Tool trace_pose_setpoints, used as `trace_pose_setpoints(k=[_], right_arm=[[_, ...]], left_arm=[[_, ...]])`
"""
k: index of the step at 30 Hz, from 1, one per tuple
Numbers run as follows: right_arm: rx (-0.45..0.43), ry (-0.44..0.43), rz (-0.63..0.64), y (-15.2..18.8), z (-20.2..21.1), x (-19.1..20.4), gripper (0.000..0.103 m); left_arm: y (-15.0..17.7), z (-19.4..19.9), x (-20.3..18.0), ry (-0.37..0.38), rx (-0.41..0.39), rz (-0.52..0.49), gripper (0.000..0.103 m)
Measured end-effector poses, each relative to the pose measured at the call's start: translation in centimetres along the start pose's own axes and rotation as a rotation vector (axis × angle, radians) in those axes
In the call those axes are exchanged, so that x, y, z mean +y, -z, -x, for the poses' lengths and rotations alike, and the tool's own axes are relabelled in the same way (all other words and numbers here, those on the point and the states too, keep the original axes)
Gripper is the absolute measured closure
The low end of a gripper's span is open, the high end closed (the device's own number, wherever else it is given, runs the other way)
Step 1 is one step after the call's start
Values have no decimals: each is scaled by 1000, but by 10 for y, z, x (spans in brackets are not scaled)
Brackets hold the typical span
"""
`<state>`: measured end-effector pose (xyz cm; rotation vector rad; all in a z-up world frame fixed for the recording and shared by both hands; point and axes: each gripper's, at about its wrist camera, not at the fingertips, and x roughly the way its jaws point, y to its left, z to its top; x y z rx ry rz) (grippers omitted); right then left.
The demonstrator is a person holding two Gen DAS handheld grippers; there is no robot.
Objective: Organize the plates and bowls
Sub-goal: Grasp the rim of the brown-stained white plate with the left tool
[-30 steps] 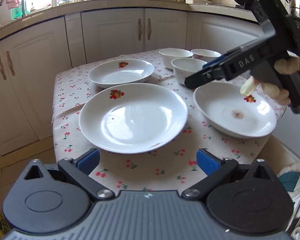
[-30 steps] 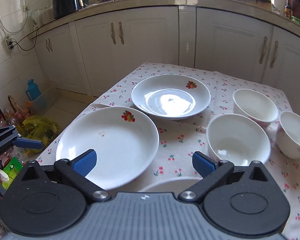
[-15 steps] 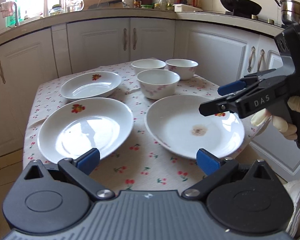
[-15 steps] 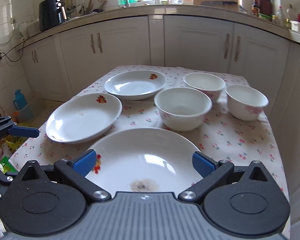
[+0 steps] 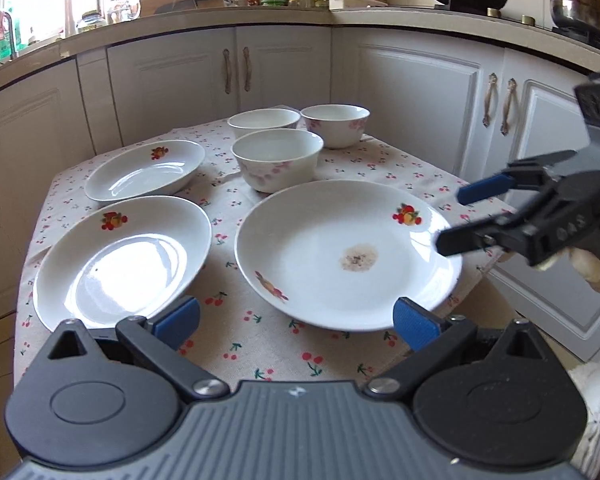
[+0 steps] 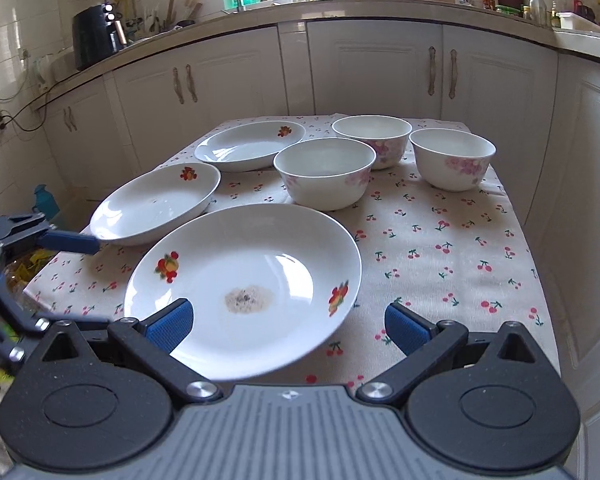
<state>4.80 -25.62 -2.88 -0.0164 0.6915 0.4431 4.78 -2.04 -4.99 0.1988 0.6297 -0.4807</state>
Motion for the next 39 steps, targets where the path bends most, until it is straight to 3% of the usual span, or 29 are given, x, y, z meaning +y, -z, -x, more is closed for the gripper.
trace_pose_setpoints(k=[3, 8, 21, 27, 39], right_arm=[[9, -41, 16, 8, 8, -2, 0], [44, -86, 84, 19, 8, 4, 0], [83, -42, 233, 26, -27, 23, 0], [80, -58, 232, 23, -35, 22, 0], [77, -74, 263, 21, -44, 21, 0]], left_arm=[[-4, -2, 2, -65, -6, 14, 1], [-10, -3, 8, -86, -8, 49, 1], [-21, -8, 14, -66, 15, 62, 1], [-30, -18, 16, -32, 49, 47, 1], [-66, -57, 11, 116, 154, -72, 1]])
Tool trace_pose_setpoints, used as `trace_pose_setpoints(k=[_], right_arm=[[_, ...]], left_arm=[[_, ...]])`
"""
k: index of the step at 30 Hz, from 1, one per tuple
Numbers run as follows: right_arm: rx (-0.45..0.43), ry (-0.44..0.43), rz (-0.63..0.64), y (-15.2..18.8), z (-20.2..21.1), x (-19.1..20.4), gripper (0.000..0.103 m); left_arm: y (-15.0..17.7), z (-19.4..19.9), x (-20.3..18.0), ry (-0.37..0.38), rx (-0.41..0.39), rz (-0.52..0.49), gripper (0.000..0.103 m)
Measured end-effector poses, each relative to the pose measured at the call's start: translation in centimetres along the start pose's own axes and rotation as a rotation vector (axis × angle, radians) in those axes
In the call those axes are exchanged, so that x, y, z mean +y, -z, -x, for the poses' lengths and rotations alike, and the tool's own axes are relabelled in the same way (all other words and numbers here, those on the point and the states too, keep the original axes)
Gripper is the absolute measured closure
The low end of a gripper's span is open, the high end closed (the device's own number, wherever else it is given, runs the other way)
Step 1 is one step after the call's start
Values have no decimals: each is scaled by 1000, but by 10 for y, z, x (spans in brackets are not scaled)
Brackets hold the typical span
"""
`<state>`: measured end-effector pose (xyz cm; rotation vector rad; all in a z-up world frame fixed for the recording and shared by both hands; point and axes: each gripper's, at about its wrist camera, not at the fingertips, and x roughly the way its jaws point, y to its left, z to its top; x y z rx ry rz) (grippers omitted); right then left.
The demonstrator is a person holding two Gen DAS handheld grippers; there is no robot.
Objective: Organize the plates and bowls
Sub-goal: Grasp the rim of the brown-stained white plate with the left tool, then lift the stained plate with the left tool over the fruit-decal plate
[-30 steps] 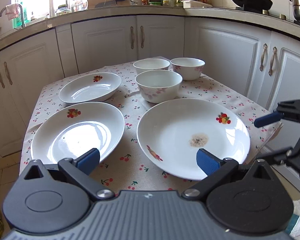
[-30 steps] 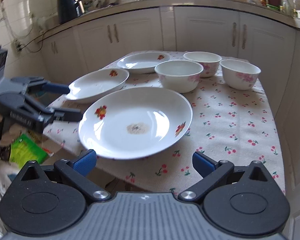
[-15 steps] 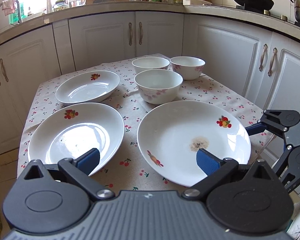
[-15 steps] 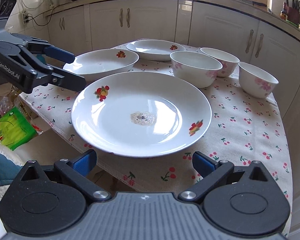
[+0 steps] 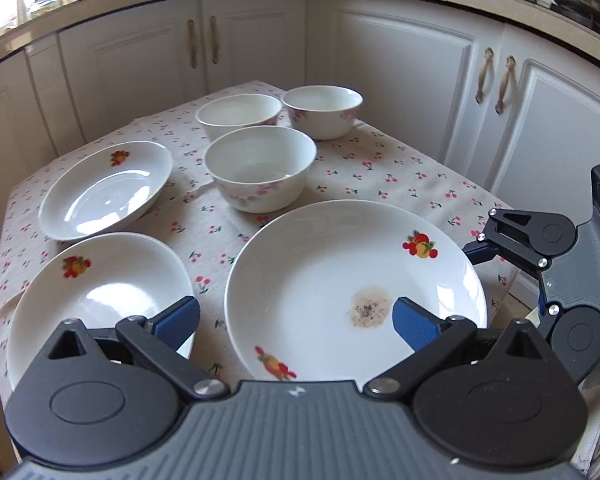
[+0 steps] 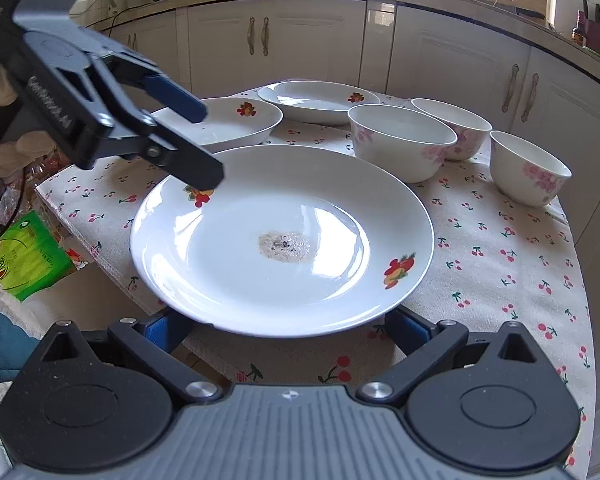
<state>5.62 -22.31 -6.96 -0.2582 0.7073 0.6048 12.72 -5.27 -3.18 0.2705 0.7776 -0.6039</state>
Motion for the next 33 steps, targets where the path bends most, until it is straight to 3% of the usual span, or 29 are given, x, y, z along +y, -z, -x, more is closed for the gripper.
trace_pose_setpoints(k=[12, 15, 25, 33], right_arm=[[2, -1, -1, -1, -1, 1, 0], [3, -2, 0, -1, -1, 2, 0], [4, 5, -7, -2, -2, 5, 0], [4, 10, -7, -2, -2, 5, 0]], left_arm=[[-36, -43, 14, 110, 120, -104, 4], [-44, -56, 21, 146, 168, -97, 9], [-53, -81, 33, 246, 326, -85, 9], [-56, -88, 32, 300, 388, -100, 12]])
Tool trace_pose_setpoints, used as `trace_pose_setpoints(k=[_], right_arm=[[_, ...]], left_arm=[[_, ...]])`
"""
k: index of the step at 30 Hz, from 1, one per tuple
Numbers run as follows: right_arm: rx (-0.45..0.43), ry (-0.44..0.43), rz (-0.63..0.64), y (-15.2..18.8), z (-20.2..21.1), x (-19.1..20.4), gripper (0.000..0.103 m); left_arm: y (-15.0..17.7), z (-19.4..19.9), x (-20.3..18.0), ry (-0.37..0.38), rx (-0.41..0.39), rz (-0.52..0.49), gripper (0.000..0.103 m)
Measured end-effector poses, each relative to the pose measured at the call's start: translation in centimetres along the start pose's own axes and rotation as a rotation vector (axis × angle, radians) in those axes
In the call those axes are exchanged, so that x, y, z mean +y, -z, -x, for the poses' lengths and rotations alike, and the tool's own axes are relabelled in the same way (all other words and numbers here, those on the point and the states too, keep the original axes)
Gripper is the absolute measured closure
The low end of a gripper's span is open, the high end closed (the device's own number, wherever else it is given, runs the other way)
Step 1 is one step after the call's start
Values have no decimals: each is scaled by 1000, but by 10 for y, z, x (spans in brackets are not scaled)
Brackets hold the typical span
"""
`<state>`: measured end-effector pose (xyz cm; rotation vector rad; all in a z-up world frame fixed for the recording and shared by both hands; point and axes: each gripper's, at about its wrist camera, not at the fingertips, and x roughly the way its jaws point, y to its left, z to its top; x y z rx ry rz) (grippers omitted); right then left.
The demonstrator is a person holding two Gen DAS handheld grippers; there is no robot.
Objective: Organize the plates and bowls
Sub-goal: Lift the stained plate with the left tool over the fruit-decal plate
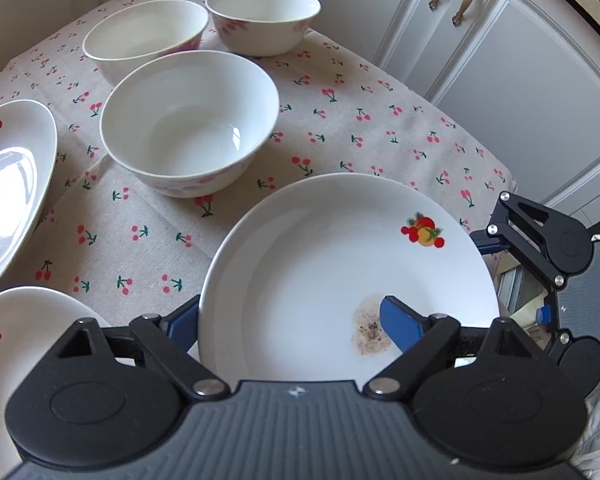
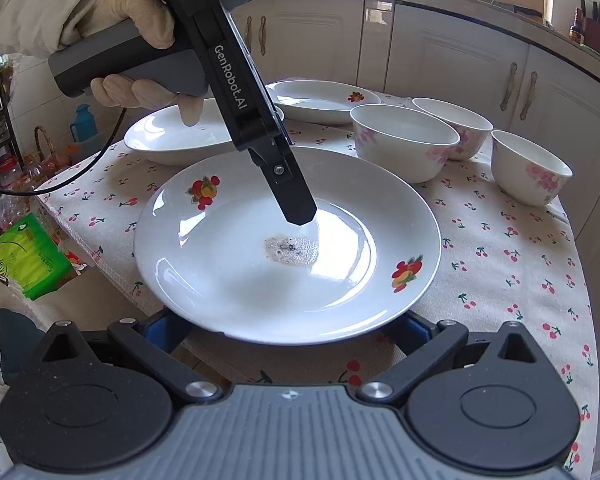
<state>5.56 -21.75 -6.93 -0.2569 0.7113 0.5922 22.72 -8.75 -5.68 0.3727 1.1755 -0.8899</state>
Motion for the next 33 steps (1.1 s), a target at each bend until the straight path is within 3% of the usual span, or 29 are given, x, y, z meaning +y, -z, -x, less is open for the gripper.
trace_pose_setpoints(k=[16, 33], right_arm=[[9, -1, 8, -1, 0, -2, 0], [25, 8, 22, -7, 5, -1, 0]], left_arm=[[-12, -9, 6, 44, 69, -19, 12], [-12, -3, 4, 61, 51, -29, 12]])
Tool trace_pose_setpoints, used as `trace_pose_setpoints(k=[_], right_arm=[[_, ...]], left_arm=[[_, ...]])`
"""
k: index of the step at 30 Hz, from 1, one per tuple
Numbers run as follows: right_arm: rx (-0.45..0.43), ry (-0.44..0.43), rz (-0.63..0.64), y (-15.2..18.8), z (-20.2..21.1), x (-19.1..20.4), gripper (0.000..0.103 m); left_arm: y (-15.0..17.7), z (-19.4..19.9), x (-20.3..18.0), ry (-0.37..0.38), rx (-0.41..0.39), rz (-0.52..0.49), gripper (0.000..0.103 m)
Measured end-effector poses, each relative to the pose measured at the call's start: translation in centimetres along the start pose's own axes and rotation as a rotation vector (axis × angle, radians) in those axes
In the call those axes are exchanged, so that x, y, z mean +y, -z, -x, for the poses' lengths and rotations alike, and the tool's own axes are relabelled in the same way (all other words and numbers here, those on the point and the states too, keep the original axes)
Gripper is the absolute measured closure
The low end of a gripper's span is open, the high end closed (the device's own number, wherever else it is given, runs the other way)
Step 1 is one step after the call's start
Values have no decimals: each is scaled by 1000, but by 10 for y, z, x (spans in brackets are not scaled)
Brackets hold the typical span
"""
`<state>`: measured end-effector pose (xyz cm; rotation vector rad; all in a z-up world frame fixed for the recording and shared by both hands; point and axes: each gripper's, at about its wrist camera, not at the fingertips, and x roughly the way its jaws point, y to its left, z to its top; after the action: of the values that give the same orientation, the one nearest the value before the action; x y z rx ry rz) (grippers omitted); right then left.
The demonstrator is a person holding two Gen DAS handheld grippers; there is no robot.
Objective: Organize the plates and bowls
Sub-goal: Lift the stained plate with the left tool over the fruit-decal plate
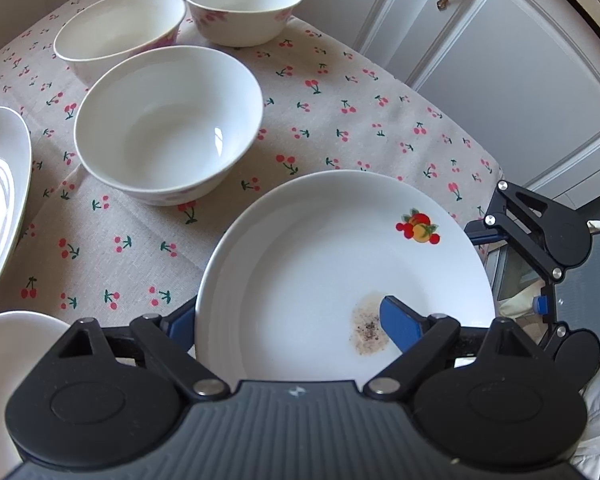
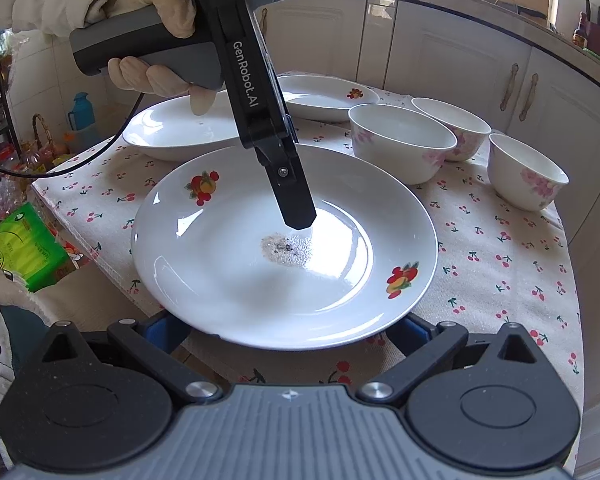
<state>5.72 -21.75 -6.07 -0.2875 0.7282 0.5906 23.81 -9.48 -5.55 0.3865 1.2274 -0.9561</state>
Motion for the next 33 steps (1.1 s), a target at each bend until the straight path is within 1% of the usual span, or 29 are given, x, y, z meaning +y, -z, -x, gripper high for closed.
trace_pose_setpoints(k=[10, 19, 26, 33], right_arm=[[-10, -5, 21, -12, 4, 1, 0], [-32, -38, 55, -40, 0, 9, 0], [-42, -73, 95, -68, -15, 21, 0], [-27, -117, 122, -92, -38, 39, 0]], left_arm=[[4, 23, 2, -11, -51, 7, 12], [16, 54, 18, -46, -108, 36, 12], [39, 77, 45, -72, -160, 88, 12], [66, 91, 75, -86, -193, 147, 12]])
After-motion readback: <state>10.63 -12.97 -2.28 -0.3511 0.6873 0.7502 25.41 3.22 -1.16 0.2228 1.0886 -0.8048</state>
